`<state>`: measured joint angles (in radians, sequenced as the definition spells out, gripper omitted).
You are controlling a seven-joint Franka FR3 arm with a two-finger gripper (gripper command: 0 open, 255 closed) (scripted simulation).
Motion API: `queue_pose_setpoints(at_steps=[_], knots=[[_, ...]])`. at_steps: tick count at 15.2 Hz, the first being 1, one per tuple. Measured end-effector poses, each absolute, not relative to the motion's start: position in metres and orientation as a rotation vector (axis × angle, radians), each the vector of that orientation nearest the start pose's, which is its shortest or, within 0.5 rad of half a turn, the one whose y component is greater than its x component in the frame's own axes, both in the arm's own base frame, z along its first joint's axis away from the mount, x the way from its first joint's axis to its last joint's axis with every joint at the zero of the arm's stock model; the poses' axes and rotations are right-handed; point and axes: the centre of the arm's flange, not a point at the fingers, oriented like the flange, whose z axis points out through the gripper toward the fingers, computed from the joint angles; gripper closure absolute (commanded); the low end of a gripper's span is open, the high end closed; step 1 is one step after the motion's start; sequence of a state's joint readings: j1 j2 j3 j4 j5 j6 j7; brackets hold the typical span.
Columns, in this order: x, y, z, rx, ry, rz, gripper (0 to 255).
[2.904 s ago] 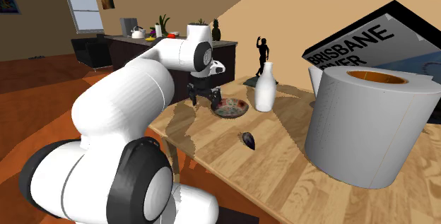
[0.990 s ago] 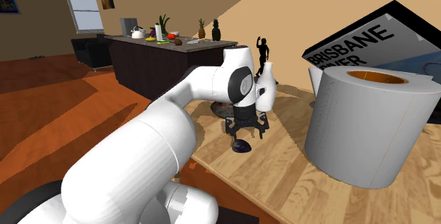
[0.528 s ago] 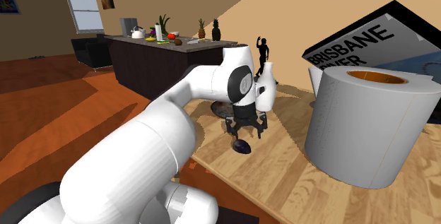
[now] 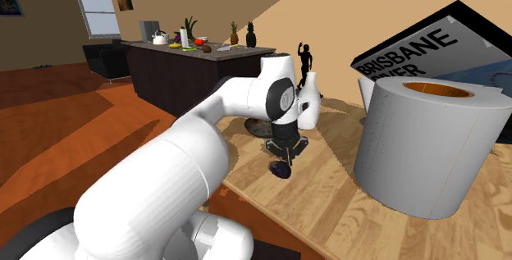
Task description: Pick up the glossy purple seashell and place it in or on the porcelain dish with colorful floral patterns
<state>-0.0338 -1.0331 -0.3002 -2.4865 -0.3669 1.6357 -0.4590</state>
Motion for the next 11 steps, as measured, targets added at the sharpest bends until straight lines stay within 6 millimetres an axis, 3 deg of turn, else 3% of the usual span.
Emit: queue_pose_setpoints(at_steps=[1, 2, 3, 6, 7, 11], knots=[[0.228, -0.149, 0.590, -3.269, -0.397, -0.185, 255], [0.228, -0.149, 0.590, -3.269, -0.397, -0.185, 0], [0.228, -0.149, 0.590, -3.270, -0.397, -0.189, 0], [0.173, -0.145, 0.588, -3.169, -0.005, -0.618, 0], [0.165, -0.142, 0.582, -3.126, 0.066, -0.687, 0], [0.166, -0.141, 0.562, -3.080, 0.132, -0.750, 0]])
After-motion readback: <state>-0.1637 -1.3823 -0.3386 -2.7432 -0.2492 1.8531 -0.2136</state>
